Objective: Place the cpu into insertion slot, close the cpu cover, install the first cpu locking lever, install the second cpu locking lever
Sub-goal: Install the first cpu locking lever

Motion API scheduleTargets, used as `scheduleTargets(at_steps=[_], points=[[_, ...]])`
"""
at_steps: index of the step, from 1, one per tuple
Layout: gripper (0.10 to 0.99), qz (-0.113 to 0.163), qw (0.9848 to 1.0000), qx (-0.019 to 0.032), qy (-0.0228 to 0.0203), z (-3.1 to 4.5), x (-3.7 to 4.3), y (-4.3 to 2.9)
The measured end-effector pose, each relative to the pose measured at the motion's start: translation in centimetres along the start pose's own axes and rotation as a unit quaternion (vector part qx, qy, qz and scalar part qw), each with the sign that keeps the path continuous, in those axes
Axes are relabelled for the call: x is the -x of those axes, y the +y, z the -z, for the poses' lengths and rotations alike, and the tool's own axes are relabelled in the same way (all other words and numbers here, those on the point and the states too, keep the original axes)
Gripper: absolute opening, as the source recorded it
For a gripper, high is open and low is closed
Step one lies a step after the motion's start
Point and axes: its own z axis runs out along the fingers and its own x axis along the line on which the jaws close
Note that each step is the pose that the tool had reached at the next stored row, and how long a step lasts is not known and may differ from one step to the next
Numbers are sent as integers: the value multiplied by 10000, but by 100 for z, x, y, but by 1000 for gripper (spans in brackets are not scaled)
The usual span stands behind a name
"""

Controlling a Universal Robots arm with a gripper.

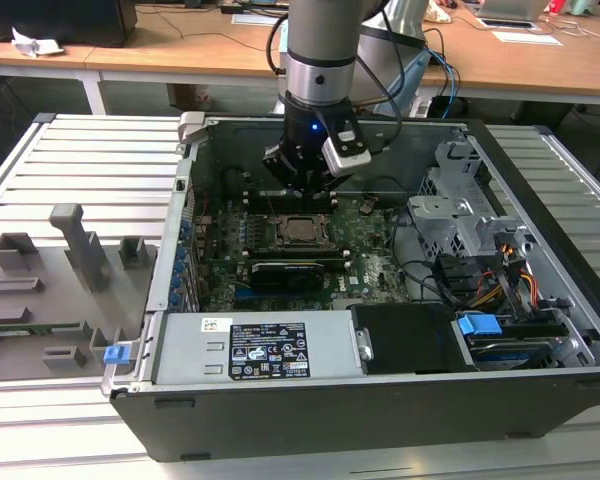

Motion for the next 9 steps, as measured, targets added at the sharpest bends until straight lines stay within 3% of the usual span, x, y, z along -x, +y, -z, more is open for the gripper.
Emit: scheduleTargets(at_steps=[3, 7, 9], points=[[106, 163, 9999, 2, -1, 0, -13, -2], [106, 198, 9998, 3, 0, 1, -108, -13], [106, 454, 9990, 4, -1, 1, -115, -14]])
